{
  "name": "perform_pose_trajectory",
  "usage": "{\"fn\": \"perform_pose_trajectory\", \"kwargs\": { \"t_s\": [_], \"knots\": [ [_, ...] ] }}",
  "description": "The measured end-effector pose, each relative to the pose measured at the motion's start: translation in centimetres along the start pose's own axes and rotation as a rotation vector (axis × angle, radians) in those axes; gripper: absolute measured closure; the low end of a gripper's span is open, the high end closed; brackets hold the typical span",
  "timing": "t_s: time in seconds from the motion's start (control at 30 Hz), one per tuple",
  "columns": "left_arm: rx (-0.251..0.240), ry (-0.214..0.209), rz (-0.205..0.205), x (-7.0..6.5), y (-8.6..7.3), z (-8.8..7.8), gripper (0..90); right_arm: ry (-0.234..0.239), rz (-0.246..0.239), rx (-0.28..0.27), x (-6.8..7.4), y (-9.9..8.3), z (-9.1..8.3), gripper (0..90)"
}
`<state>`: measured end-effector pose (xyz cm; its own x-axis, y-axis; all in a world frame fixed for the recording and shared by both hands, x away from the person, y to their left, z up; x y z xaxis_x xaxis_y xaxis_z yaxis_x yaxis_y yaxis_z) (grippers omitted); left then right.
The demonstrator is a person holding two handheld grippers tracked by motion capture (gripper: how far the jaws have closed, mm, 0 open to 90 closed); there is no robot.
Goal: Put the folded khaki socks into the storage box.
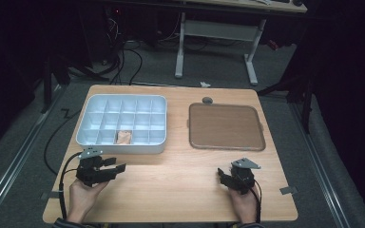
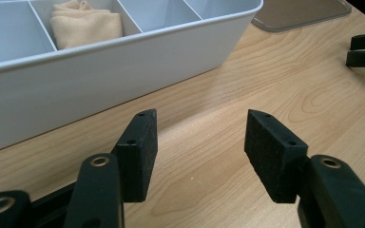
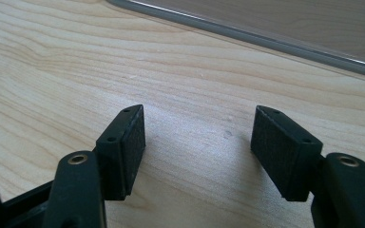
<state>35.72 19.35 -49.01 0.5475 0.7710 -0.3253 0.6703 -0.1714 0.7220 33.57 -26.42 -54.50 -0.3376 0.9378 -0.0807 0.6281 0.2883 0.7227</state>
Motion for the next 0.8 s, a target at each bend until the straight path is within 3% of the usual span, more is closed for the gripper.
{"fn": "perform_pose_trajectory", "kwargs": {
  "t_s": [0.33, 0.8],
  "knots": [
    [0.004, 0.000, 0.001, -0.4, -0.7, 0.8, 45.4, 0.000, -0.002, -0.001, 0.0, 0.0, 0.0, 36.4],
    [0.027, 0.016, 0.041, -1.3, -1.7, 2.5, 45.2, 0.001, -0.002, -0.001, 0.0, 0.0, 0.0, 36.4]
  ]
}}
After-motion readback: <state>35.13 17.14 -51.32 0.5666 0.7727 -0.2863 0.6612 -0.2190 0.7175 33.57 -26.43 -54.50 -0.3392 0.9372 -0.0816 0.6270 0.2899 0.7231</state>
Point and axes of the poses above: each handheld gripper's, and its own axes: z roughly forward along the jaws, y roughly out of its top, x roughly to its left, the point moved 2 cm from there along z, roughly forward along the jaws, and after that the axes turned 5 degrees about -z, right-handed, at the moved point
